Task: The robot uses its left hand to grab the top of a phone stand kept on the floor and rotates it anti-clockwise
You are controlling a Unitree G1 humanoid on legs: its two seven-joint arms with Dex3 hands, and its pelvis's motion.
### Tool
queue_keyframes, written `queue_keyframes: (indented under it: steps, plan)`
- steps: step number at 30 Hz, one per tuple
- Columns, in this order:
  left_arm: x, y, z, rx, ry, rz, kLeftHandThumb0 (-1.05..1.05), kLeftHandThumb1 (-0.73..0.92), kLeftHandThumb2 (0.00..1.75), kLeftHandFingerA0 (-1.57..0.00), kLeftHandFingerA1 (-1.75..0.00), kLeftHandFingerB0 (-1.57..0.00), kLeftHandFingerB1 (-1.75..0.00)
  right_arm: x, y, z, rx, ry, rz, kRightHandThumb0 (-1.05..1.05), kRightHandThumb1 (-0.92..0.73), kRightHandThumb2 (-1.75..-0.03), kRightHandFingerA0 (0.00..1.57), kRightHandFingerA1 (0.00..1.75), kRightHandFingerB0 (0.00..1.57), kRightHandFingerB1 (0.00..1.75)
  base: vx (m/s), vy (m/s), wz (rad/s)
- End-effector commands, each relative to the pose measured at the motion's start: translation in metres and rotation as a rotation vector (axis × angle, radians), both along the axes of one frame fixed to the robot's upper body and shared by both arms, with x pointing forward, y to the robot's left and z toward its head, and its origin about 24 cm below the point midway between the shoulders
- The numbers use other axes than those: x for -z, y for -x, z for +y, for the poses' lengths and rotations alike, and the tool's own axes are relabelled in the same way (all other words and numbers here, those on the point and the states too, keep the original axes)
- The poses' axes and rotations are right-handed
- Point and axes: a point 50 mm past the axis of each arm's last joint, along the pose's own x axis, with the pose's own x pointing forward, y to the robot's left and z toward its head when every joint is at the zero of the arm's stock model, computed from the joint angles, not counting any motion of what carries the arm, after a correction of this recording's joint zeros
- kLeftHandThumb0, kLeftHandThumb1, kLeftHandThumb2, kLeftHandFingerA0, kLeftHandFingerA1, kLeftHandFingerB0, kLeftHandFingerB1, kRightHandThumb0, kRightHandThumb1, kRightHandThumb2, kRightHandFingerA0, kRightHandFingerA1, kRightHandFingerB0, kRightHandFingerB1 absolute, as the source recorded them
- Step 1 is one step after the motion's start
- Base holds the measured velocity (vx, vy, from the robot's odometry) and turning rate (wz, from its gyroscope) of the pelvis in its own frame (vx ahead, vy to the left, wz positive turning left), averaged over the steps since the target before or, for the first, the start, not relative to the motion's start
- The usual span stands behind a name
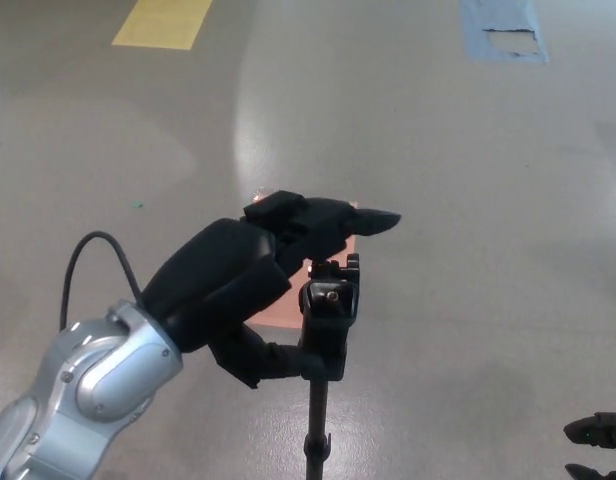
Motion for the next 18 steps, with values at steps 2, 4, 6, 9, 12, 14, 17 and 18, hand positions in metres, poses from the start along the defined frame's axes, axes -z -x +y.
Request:
queue_keyframes:
  steps: [2,4,6,9,12,14,17,18]
  plan:
    - [-0.0012,-0.0001,0.0045,-0.019,0.083,-0.155,-0.19,0.27,0.84,-0.13,-0.52,-0.13,-0.51,-0.005,-0.0034,-0.0043,-0.012,0.032,-0.013,-0.48,-0.69,-0.79,0.35,0.47,0.13,0.36,0.0,0.0,0.0]
    - [-0.001,0.0,0.0042,-0.02,0.09,-0.162,-0.36,0.43,0.54,-0.27,-0.3,-0.31,-0.32,-0.0051,-0.0035,-0.0042,-0.013,0.032,-0.013,-0.48,-0.69,-0.79,0.35,0.47,0.13,0.36,0.0,0.0,0.0]
    - [-0.0003,0.0005,0.0035,-0.019,0.102,-0.169,-0.36,0.43,0.54,-0.28,-0.31,-0.31,-0.32,-0.0055,-0.0038,-0.0045,-0.012,0.031,-0.015,-0.47,-0.69,-0.79,0.35,0.47,0.13,0.36,0.0,0.0,0.0]
    - [0.0006,0.0009,0.0027,-0.014,0.116,-0.178,-0.35,0.42,0.54,-0.28,-0.31,-0.32,-0.32,-0.006,-0.0041,-0.0047,-0.014,0.031,-0.016,-0.46,-0.7,-0.79,0.31,0.45,0.12,0.36,0.0,0.0,0.0]
    - [0.001,0.0005,0.0031,-0.015,0.121,-0.179,-0.19,0.25,0.83,-0.13,-0.52,-0.13,-0.51,-0.0065,-0.0049,-0.0044,-0.013,0.027,-0.016,-0.46,-0.7,-0.79,0.33,0.46,0.13,0.36,0.0,0.0,0.0]
    - [0.0014,0.0007,0.0035,-0.017,0.123,-0.179,-0.19,0.25,0.83,-0.13,-0.52,-0.13,-0.51,-0.0065,-0.0051,-0.0041,-0.015,0.031,-0.014,-0.47,-0.7,-0.79,0.34,0.46,0.13,0.36,0.0,0.0,0.0]
    - [0.0021,0.0008,0.0035,-0.018,0.118,-0.184,-0.2,0.25,0.83,-0.13,-0.52,-0.13,-0.51,-0.0065,-0.0055,-0.0039,-0.007,0.031,-0.014,-0.46,-0.7,-0.79,0.36,0.46,0.13,0.36,0.0,0.0,0.0]
    - [0.0024,0.0008,0.0034,-0.018,0.115,-0.185,-0.2,0.25,0.83,-0.13,-0.52,-0.13,-0.51,-0.0065,-0.0055,-0.0041,-0.004,0.031,-0.014,-0.46,-0.7,-0.79,0.36,0.46,0.13,0.36,0.0,0.0,0.0]
